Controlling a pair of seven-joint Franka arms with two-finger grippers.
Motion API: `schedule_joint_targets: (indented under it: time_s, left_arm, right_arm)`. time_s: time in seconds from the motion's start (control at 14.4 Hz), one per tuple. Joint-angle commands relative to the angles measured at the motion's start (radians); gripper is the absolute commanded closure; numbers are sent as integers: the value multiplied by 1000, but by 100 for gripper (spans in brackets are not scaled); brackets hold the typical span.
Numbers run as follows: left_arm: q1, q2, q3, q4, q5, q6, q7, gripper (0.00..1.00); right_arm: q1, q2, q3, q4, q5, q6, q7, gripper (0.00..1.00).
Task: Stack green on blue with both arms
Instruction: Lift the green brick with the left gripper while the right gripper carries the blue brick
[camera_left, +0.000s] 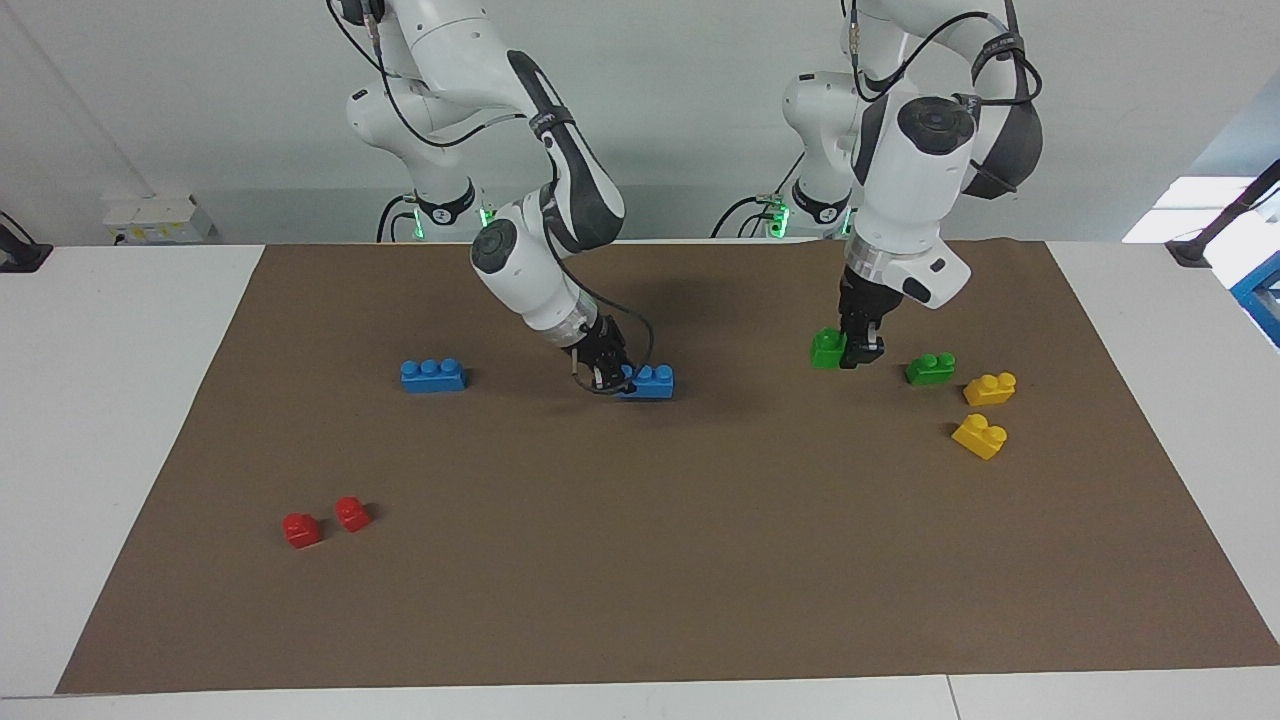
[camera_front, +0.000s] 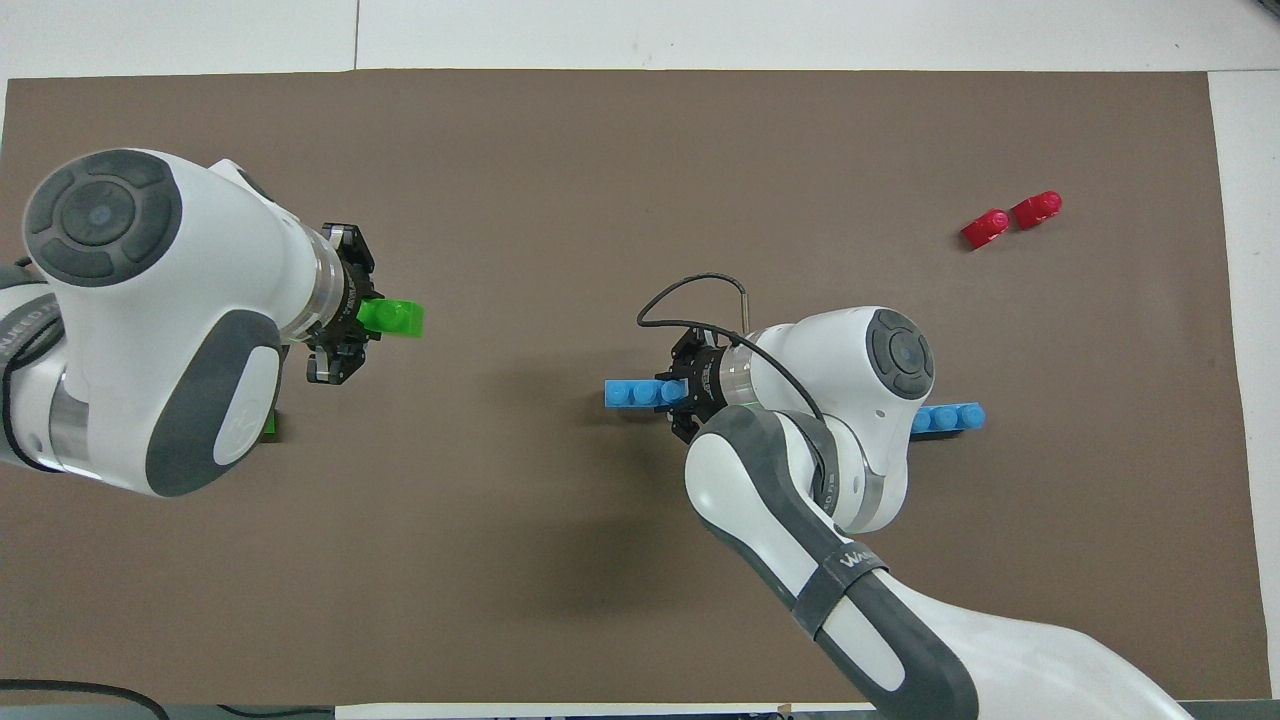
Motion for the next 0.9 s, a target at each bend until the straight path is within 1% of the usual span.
schedule_joint_targets:
  time_s: [0.0, 0.14, 0.35, 0.49, 0.83]
  left_arm:
    - [-29, -16, 10, -15, 11, -3, -28, 100]
    - [-45, -21, 8, -26, 10, 6, -26, 100]
    - [-86, -37, 8, -72, 7, 41, -46, 100]
    - [-115, -45, 8, -98, 7, 77, -110, 100]
    - [-196, -44, 8, -133, 7, 149, -261, 100]
  right_arm:
    - [0, 1, -5, -30, 107, 20, -158, 100]
    - [2, 4, -5, -34, 141, 22, -186, 100]
    - [2, 15, -5, -35, 167, 36, -175, 100]
    - [2, 19, -5, -36, 172, 60, -151, 100]
    - [0, 21, -7, -50, 172, 66, -141, 100]
